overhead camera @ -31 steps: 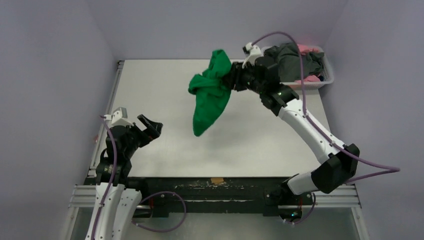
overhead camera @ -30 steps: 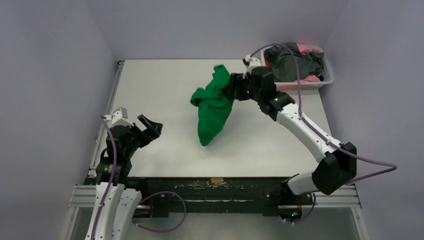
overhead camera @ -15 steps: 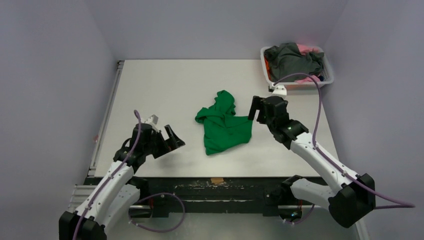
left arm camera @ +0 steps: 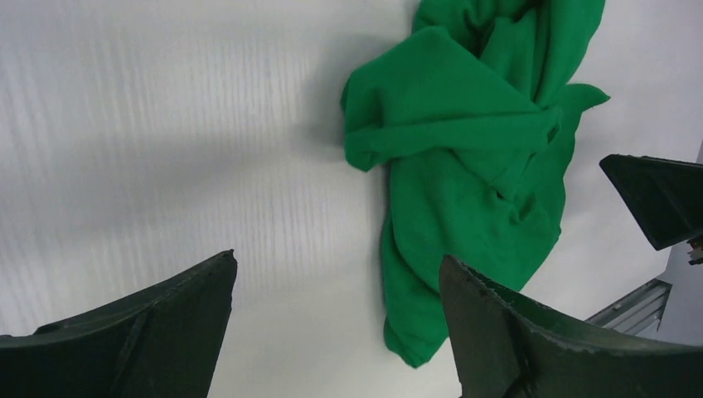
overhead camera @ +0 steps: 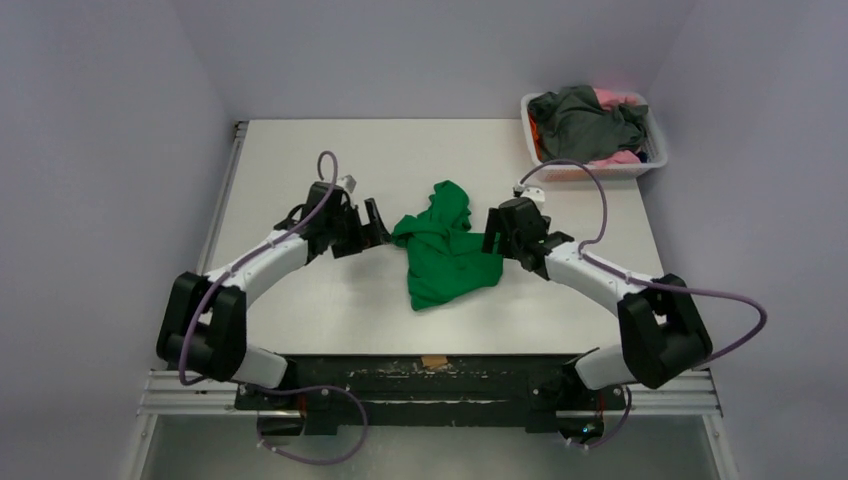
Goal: Fold and stack the t-shirts
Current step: Move the tshirt to the center of the board, then flatten out the tshirt
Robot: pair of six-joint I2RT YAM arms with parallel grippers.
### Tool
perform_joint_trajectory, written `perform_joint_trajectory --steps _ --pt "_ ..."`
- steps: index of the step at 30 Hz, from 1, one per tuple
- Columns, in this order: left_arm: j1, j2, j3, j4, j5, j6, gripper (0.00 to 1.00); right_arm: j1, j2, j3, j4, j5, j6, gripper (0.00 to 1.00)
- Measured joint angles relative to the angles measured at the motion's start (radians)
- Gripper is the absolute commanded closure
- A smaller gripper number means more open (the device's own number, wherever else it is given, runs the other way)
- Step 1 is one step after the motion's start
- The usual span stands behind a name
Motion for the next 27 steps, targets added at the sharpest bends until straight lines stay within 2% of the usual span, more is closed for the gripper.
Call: perform_joint_trajectory --steps 3,8,13,14,15,16,17,18,23,27 --pt "0.0 0.156 0.082 0.04 0.041 0.043 0.17 -0.034 0.102 0.038 0.008 -0.01 0.017 0.2" --pt "0.0 0.307 0.137 0.064 0.12 0.082 0.23 -0.125 0.196 0.056 0.065 -0.089 0.054 0.26" --pt "0.0 0.417 0.219 0.105 0.194 0.088 0.64 -0.145 0.272 0.081 0.111 -0.145 0.061 0.34" --pt "0.0 0.443 0.245 0.109 0.211 0.095 0.76 -0.145 0.286 0.096 0.119 -0.163 0.061 0.38" --pt "0.0 0.471 0.276 0.109 0.226 0.101 0.95 -0.145 0.304 0.11 0.129 -0.174 0.059 0.45" --pt "0.0 0.498 0.307 0.109 0.24 0.107 1.0 -0.144 0.317 0.121 0.137 -0.185 0.058 0.57" --pt "0.0 0.518 0.331 0.11 0.25 0.109 1.0 -0.144 0.33 0.131 0.146 -0.195 0.057 0.9" --pt "0.0 0.541 0.36 0.111 0.263 0.124 1.0 -0.144 0.345 0.142 0.158 -0.211 0.057 1.0" --pt "0.0 0.526 0.369 0.109 0.262 0.136 1.0 -0.143 0.361 0.15 0.163 -0.272 0.041 1.0" --pt "-0.008 0.356 0.293 0.058 0.175 0.145 1.0 -0.121 0.246 0.127 0.132 -0.277 0.032 1.0"
